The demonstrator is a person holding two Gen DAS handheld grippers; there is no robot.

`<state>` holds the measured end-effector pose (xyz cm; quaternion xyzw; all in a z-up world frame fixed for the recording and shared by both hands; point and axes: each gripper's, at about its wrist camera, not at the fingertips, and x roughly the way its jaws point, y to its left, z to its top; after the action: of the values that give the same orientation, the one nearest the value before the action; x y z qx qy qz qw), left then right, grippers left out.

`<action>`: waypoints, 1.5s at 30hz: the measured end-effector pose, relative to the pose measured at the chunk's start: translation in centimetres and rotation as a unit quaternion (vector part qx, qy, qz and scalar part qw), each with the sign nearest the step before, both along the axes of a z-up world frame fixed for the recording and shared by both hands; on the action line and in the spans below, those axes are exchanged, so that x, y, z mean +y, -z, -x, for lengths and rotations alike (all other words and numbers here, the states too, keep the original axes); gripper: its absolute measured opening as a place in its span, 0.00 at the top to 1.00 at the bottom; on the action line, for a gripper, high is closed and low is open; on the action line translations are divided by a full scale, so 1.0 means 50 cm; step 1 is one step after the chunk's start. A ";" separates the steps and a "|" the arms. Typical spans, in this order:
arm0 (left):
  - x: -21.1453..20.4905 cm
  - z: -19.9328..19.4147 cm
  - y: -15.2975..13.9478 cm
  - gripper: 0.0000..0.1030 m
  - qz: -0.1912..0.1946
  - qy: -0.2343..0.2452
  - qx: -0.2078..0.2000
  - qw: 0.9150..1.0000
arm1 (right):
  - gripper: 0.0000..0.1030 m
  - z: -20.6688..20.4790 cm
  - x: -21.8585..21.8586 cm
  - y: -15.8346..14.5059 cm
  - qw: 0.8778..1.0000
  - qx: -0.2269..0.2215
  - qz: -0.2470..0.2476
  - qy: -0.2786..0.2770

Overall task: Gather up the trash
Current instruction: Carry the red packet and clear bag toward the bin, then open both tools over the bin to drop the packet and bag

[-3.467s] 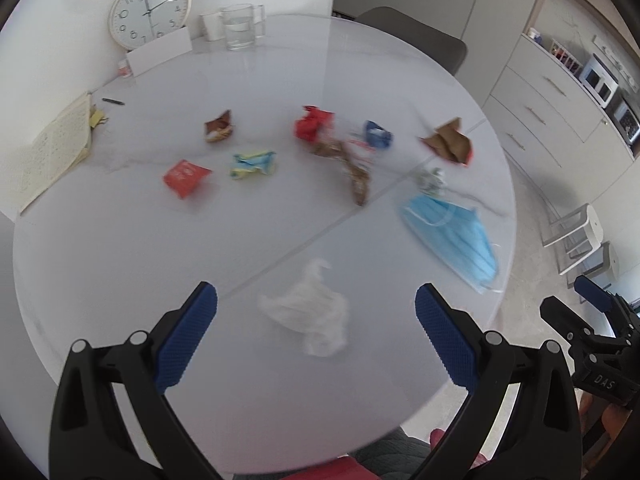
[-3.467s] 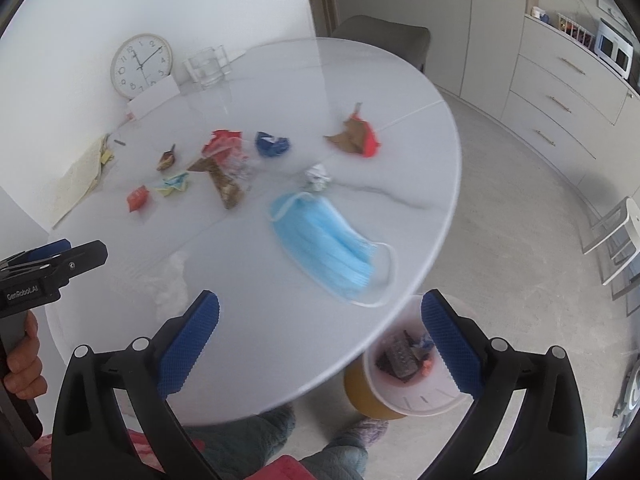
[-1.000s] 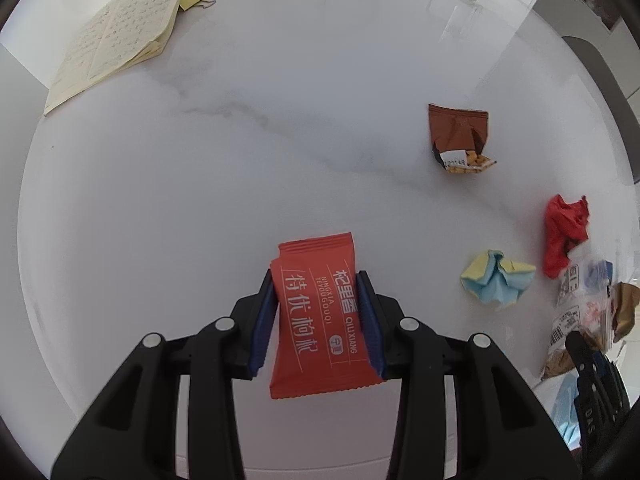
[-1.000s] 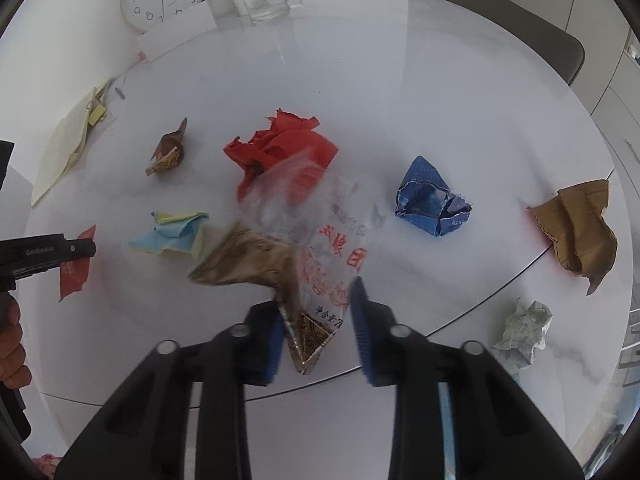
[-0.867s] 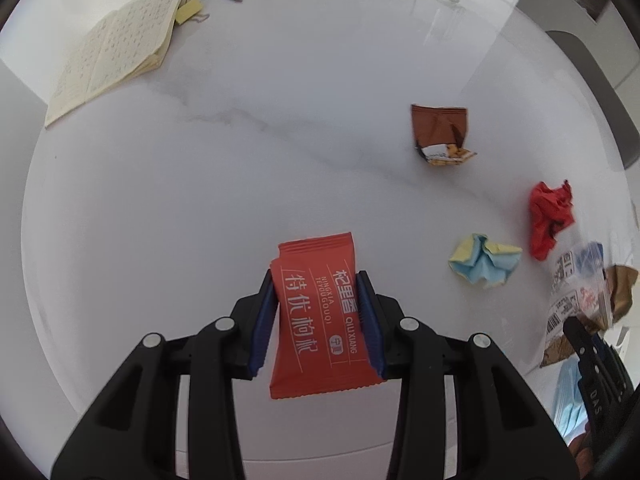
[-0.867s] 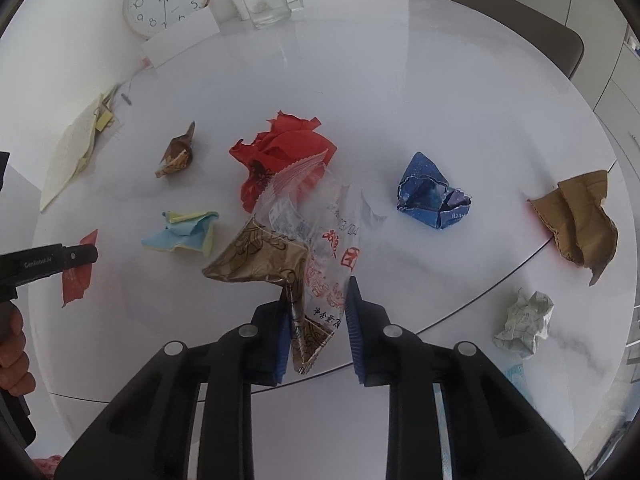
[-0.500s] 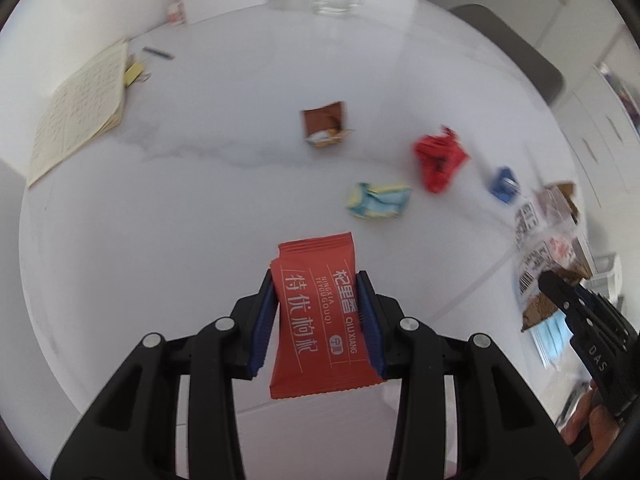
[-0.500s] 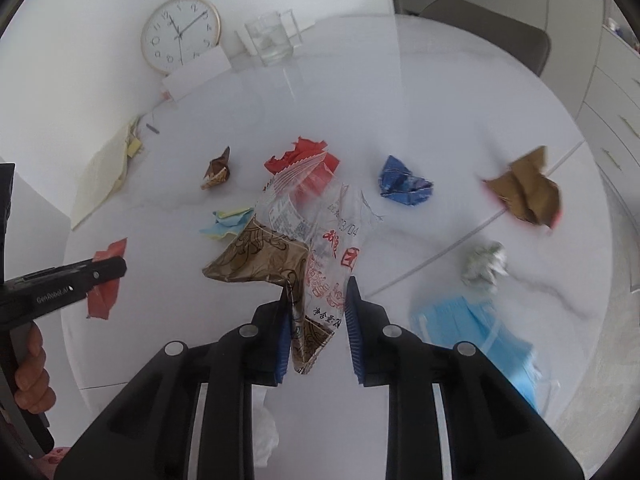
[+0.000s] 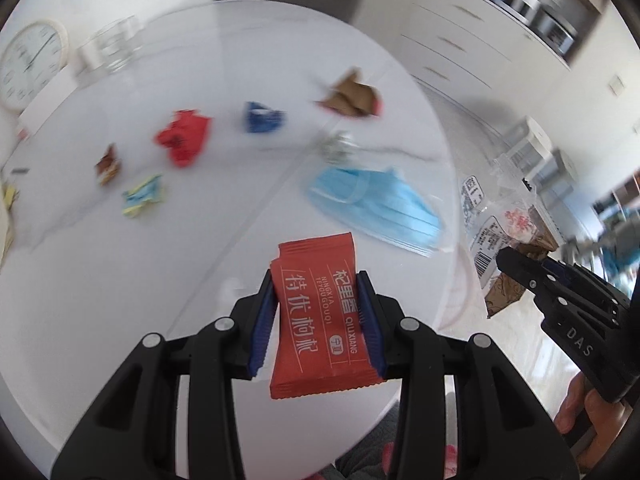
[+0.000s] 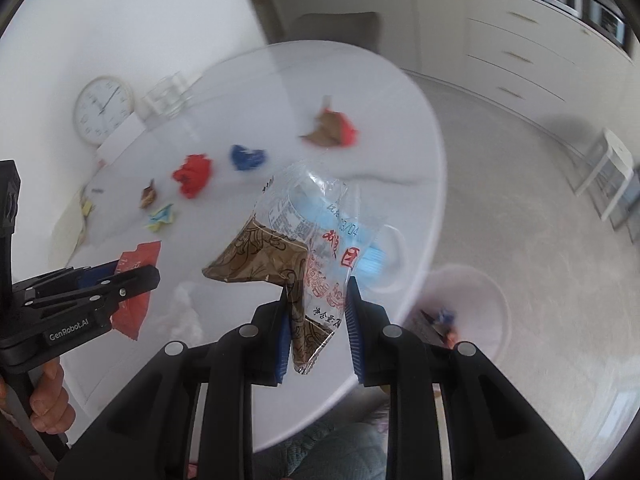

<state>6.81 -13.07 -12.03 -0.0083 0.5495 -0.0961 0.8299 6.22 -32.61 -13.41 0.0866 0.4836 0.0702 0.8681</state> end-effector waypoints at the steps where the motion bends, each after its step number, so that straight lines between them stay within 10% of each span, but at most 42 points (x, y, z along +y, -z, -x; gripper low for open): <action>1: -0.037 0.004 -0.002 0.63 0.000 0.017 -0.002 1.000 | 0.76 0.007 -0.022 0.002 1.000 0.001 -0.001 0.010; 22: -0.531 -0.033 0.160 0.62 0.008 0.100 0.065 0.993 | 0.76 0.030 -0.415 0.040 1.000 0.018 0.013 0.019; 26: -0.560 -0.042 0.179 0.58 -0.004 0.093 0.068 0.993 | 0.76 0.020 -0.437 0.048 1.000 0.021 0.011 0.010; 33: -0.582 -0.046 0.172 0.23 -0.041 0.089 0.050 0.994 | 0.76 0.001 -0.445 0.062 1.000 0.028 0.009 -0.002; 45: -0.540 -0.031 0.125 0.19 -0.052 0.082 0.040 0.994 | 0.74 -0.013 -0.437 0.085 0.999 0.036 -0.003 -0.002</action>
<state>8.36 -40.08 -18.26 0.0759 0.5857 -0.1345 0.7957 6.89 -54.44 -17.68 0.0906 0.5143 0.0697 0.8499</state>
